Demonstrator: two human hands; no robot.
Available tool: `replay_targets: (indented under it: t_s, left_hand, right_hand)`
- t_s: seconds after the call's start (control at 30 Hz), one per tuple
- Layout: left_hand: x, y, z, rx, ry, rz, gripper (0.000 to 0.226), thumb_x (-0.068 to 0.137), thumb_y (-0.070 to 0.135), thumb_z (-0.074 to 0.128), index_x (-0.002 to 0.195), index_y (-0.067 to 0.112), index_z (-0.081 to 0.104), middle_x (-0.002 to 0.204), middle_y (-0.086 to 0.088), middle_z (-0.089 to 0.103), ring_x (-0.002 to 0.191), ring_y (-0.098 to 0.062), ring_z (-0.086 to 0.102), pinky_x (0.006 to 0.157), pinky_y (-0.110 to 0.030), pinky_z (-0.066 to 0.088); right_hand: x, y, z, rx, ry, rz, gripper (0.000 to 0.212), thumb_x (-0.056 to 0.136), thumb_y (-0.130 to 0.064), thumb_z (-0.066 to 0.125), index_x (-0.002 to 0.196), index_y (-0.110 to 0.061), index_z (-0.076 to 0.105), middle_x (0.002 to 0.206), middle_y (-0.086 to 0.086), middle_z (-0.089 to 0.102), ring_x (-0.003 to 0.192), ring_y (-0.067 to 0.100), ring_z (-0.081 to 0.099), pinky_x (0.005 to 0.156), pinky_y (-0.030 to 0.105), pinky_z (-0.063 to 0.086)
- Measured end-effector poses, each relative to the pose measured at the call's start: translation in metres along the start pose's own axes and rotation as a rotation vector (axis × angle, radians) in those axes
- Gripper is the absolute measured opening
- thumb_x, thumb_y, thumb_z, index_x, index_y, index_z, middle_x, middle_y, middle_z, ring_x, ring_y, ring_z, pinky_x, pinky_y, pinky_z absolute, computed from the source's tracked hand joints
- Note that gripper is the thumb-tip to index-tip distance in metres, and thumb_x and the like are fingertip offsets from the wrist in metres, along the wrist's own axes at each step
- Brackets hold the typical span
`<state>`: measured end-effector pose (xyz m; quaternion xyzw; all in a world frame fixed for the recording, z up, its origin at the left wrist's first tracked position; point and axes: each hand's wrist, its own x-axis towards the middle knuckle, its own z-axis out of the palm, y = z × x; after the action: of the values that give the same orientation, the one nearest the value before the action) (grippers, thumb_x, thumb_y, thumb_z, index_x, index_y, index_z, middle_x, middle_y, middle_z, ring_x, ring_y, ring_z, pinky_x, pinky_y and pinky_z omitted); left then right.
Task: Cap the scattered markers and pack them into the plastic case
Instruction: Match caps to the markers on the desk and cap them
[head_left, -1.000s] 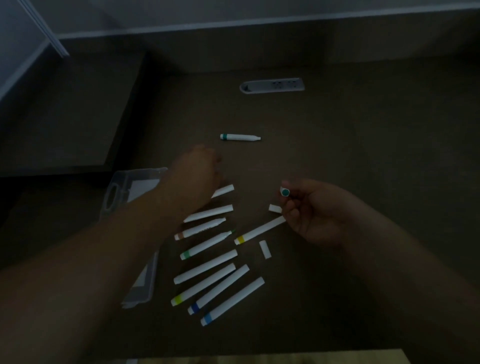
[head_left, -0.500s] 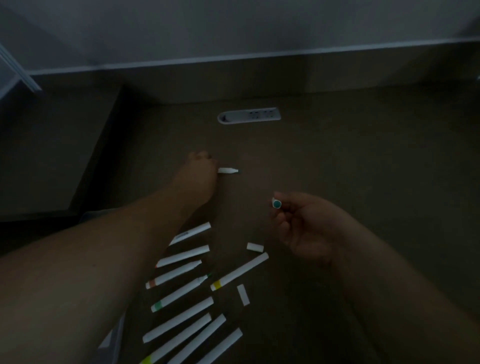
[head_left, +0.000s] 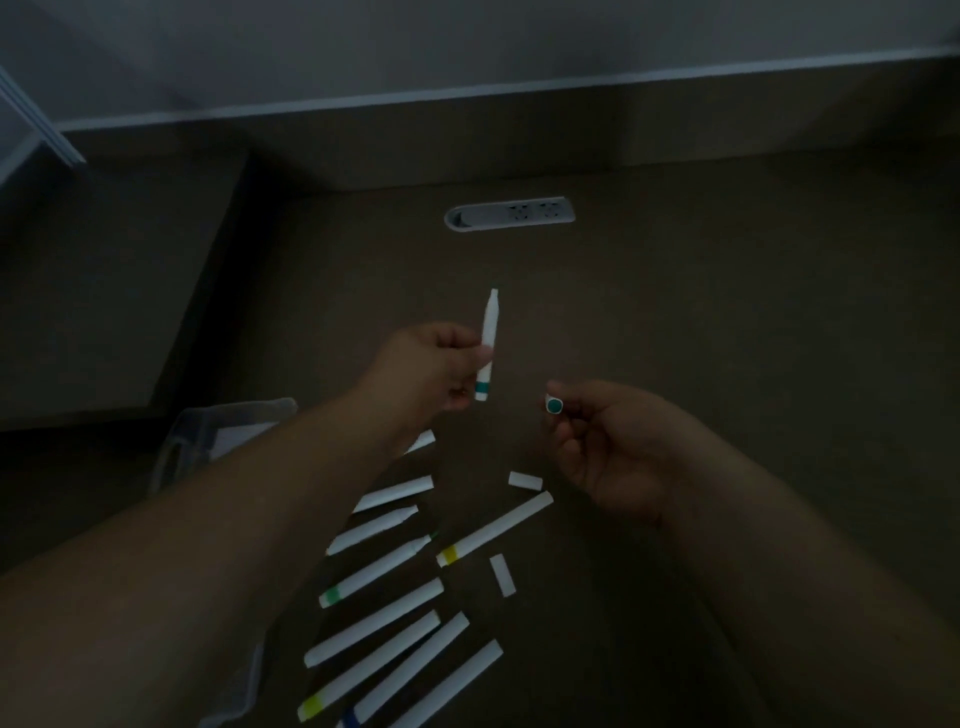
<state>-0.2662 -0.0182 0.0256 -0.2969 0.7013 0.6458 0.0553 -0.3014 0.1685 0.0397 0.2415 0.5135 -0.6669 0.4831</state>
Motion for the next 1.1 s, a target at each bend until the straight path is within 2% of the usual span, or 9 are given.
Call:
replay_targets:
  t_s: [0.1, 0.23, 0.33, 0.47, 0.57, 0.63, 0.9, 1.0, 1.1]
  left_hand:
    - [-0.019, -0.005, -0.003, -0.122, -0.028, -0.017, 0.02, 0.092, 0.015, 0.062, 0.111, 0.013, 0.067, 0.104, -0.008, 0.07, 0.093, -0.02, 0.065, 0.07, -0.03, 0.052]
    - [-0.039, -0.013, -0.006, -0.248, -0.05, -0.025, 0.017, 0.093, 0.011, 0.059, 0.109, 0.01, 0.065, 0.093, -0.006, 0.071, 0.084, -0.017, 0.067, 0.073, -0.032, 0.053]
    - [-0.047, -0.022, -0.012, -0.273, -0.03, -0.055, 0.018, 0.092, 0.011, 0.061, 0.108, 0.012, 0.065, 0.1, -0.008, 0.072, 0.092, -0.02, 0.069, 0.083, -0.037, 0.056]
    - [-0.057, -0.034, -0.017, -0.266, -0.012, -0.069, 0.018, 0.091, 0.012, 0.061, 0.108, 0.012, 0.065, 0.1, -0.009, 0.071, 0.091, -0.021, 0.068, 0.08, -0.037, 0.055]
    - [-0.062, -0.042, -0.022, -0.252, 0.007, -0.084, 0.017, 0.089, 0.013, 0.063, 0.106, 0.012, 0.066, 0.107, -0.013, 0.07, 0.101, -0.028, 0.068, 0.092, -0.046, 0.054]
    - [-0.064, -0.046, -0.025, -0.252, 0.014, -0.084, 0.016, 0.088, 0.015, 0.065, 0.103, 0.013, 0.068, 0.105, -0.012, 0.071, 0.102, -0.03, 0.068, 0.093, -0.048, 0.054]
    - [-0.073, -0.045, -0.03, -0.236, 0.034, -0.069, 0.017, 0.09, 0.015, 0.063, 0.106, 0.012, 0.066, 0.104, -0.011, 0.071, 0.094, -0.024, 0.07, 0.069, -0.03, 0.054]
    - [-0.078, -0.043, -0.031, -0.206, 0.036, -0.061, 0.016, 0.091, 0.015, 0.062, 0.106, 0.013, 0.066, 0.105, -0.011, 0.071, 0.095, -0.024, 0.069, 0.071, -0.031, 0.054]
    - [-0.084, -0.041, -0.032, -0.09, 0.025, -0.036, 0.013, 0.092, 0.016, 0.061, 0.104, 0.016, 0.068, 0.1, -0.007, 0.072, 0.086, -0.017, 0.068, 0.07, -0.029, 0.052]
  right_hand:
    - [-0.001, 0.004, 0.007, -0.031, 0.0, 0.002, 0.023, 0.085, -0.02, 0.069, 0.104, -0.008, 0.068, 0.074, 0.003, 0.061, 0.058, 0.008, 0.056, 0.045, 0.018, 0.048]
    - [0.0, 0.014, 0.016, -0.066, -0.018, 0.015, 0.022, 0.085, -0.02, 0.069, 0.104, -0.008, 0.068, 0.074, 0.003, 0.06, 0.058, 0.008, 0.055, 0.042, 0.019, 0.047]
    - [0.001, 0.022, 0.022, -0.073, -0.019, 0.032, 0.02, 0.084, -0.019, 0.07, 0.101, -0.009, 0.067, 0.074, 0.003, 0.06, 0.057, 0.009, 0.055, 0.043, 0.019, 0.047]
    - [-0.001, 0.034, 0.029, -0.083, -0.03, 0.049, 0.016, 0.085, -0.019, 0.07, 0.098, -0.009, 0.066, 0.073, 0.003, 0.061, 0.058, 0.009, 0.055, 0.043, 0.02, 0.047]
    - [-0.004, 0.041, 0.035, -0.085, -0.038, 0.045, 0.012, 0.088, -0.017, 0.067, 0.097, -0.009, 0.066, 0.073, 0.004, 0.059, 0.058, 0.009, 0.054, 0.044, 0.018, 0.047]
    - [-0.006, 0.045, 0.038, -0.086, -0.045, 0.049, 0.012, 0.087, -0.016, 0.067, 0.097, -0.009, 0.066, 0.073, 0.004, 0.059, 0.058, 0.009, 0.054, 0.044, 0.017, 0.047]
    - [-0.008, 0.052, 0.045, -0.12, -0.042, 0.061, 0.017, 0.087, -0.017, 0.068, 0.102, -0.008, 0.066, 0.073, 0.004, 0.061, 0.055, 0.009, 0.056, 0.044, 0.018, 0.048]
    - [-0.011, 0.051, 0.045, -0.123, -0.034, 0.055, 0.016, 0.087, -0.017, 0.069, 0.1, -0.008, 0.067, 0.073, 0.005, 0.062, 0.056, 0.009, 0.056, 0.044, 0.019, 0.048]
    - [-0.017, 0.048, 0.044, -0.171, -0.026, -0.03, 0.016, 0.085, -0.015, 0.07, 0.099, -0.008, 0.067, 0.078, 0.006, 0.064, 0.063, 0.012, 0.06, 0.049, 0.021, 0.052]
